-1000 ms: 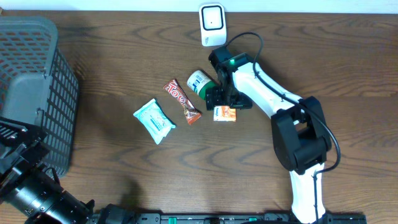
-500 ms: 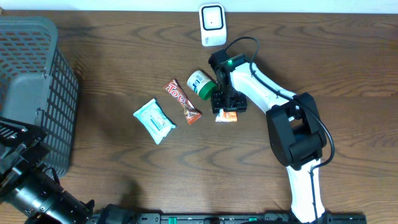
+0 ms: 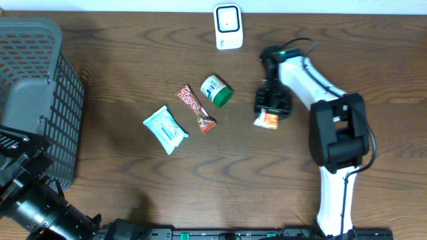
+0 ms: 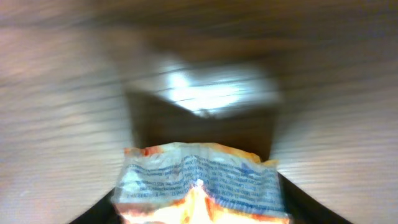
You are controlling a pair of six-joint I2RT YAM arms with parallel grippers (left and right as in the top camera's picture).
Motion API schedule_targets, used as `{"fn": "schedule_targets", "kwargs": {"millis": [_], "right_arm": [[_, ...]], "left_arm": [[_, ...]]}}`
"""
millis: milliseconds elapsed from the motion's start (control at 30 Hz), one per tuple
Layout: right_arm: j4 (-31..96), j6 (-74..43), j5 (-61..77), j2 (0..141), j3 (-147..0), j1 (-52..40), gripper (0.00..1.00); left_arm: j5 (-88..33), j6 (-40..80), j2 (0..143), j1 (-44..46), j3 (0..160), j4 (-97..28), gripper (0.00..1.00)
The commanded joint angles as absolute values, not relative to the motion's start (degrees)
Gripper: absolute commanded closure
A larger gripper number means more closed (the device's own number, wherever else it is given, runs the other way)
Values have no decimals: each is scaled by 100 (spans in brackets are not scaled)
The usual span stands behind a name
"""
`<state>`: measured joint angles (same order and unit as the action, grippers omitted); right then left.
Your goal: Scan the item barcode
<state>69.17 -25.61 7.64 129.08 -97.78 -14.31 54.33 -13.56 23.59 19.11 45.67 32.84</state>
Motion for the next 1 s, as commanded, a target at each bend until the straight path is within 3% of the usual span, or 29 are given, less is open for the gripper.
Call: {"fn": "schedule_targets", "kwargs": {"millis": [0,67,300,600,967], "right_arm": [[7039,-2604,657,13082,-9797,-1151,18],[7201,-2528,670,13082,-9848,-1017,1],[8416,-1977,845,13082,-10366,-679,1],[8344,-1557,1890,13096,-10392,-626,1],[7983,-1557,1662,13159,-10392,-626,1]], "left_arm": [[5448,-1431,2296,1883,4609,3304,2],[5448,-1431,2298,1883,4609,3304,2],[5448,-1431,2298,1883,4609,3301,2],[5448,-1431,2298,1883,4609,3301,2],[5446,-1428,2298,1883,4609,3304,2]]}}
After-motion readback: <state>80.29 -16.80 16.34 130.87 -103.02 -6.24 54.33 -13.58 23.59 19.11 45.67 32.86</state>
